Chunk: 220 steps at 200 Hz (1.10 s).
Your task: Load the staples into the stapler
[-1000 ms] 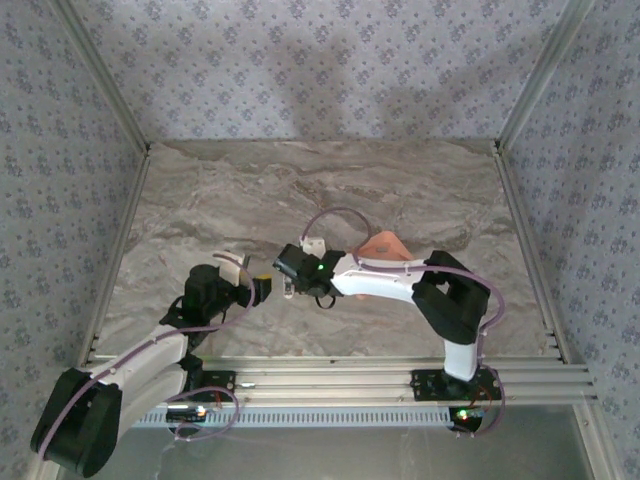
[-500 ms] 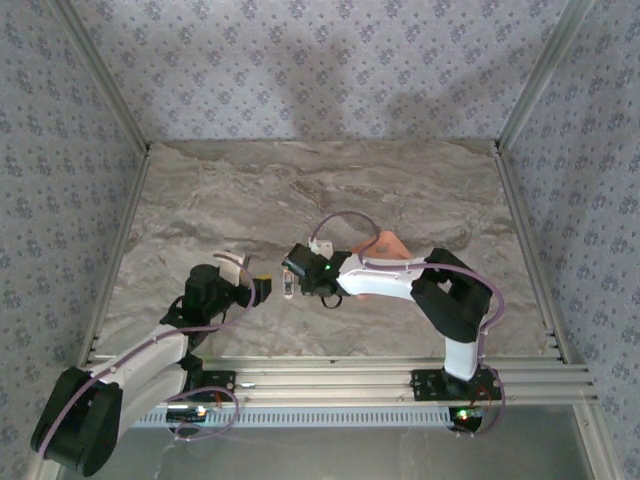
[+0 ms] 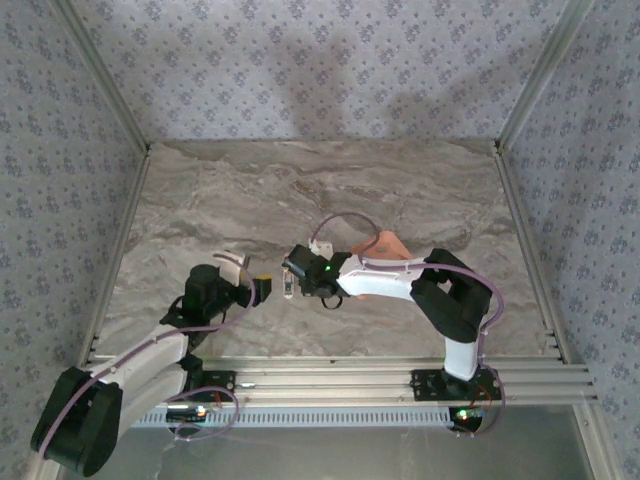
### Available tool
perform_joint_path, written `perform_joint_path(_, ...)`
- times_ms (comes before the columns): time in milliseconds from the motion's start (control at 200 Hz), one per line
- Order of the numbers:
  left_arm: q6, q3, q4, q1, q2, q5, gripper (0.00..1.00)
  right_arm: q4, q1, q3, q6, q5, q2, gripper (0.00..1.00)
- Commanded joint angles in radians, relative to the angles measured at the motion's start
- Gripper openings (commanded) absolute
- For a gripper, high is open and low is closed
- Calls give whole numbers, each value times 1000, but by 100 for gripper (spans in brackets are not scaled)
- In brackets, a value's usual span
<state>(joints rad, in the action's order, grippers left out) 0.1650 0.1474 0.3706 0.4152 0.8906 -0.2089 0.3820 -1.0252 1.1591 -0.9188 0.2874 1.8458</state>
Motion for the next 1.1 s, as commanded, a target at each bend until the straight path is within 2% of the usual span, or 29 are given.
perform_joint_path(0,-18,19,7,5,-27,17,78,-7,-1,-14,19,19,-40,22)
perform_joint_path(275,-19,-1,-20,4,-101,85,79,-30,-3,-38,82,36,-105,24)
perform_joint_path(630,-24,-4,-31,4,-120,67,80,8,2,-46,171,37,-189,25)
perform_joint_path(1094,-29,-1,-35,4,-118,44,82,52,70,-60,203,-13,-281,28)
